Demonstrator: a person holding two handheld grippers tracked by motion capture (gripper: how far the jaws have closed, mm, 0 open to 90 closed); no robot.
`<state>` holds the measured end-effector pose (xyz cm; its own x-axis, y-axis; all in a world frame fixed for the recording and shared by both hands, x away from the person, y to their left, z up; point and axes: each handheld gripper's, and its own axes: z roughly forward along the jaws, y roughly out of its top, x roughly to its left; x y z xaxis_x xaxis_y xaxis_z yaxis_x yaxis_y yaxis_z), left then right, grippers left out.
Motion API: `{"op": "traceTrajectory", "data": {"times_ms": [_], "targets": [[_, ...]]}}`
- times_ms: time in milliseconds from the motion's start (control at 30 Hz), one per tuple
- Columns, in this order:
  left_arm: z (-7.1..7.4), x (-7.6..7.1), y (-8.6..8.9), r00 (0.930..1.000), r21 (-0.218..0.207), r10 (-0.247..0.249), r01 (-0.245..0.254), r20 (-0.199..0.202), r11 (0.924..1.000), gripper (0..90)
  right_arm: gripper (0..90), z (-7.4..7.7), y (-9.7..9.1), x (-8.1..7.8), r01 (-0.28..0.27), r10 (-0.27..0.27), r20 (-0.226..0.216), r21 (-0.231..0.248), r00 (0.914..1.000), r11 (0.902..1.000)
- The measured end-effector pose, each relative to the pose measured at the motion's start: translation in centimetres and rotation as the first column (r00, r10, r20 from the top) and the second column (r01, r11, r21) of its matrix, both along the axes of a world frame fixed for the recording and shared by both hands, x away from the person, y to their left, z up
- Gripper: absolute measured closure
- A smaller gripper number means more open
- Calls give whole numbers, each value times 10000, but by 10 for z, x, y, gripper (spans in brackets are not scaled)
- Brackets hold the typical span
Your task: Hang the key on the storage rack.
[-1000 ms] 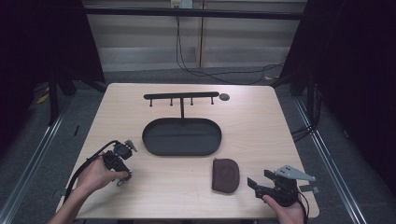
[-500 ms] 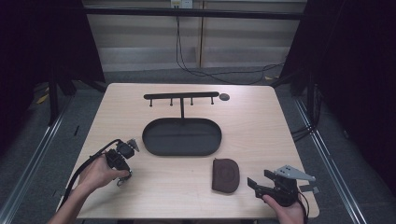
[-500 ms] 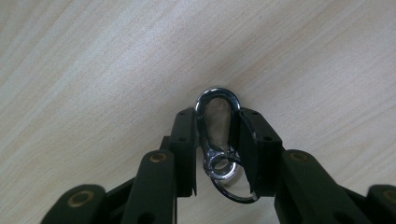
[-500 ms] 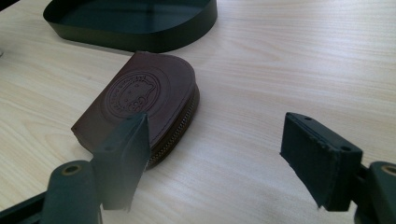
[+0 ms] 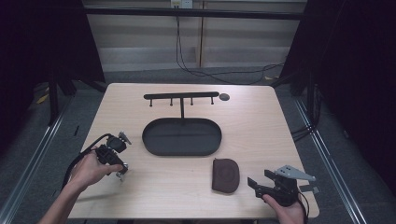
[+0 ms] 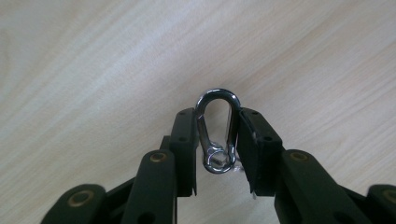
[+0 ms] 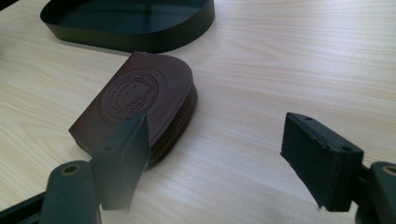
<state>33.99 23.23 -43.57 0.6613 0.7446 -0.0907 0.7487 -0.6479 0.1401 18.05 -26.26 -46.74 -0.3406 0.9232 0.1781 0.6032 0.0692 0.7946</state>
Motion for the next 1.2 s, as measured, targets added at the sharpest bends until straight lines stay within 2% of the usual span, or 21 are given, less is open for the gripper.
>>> {"op": "traceTrajectory", "data": {"times_ms": [133, 567, 1200], "targets": [[9, 0, 3, 9999, -185, 8, -6, 115, 9998, 685, 235, 0, 0, 0, 6, -6, 4, -4, 10000, 10000], [34, 3, 0, 9995, -238, -98, 105, 299, 9997, 685, 234, 0, 0, 0, 13, -13, -27, -7, 10000, 10000], [74, 8, -8, 9973, -102, -270, 277, 680, 9996, 686, 233, 0, 0, 0, 40, -39, -42, 50, 10000, 10000]]}}
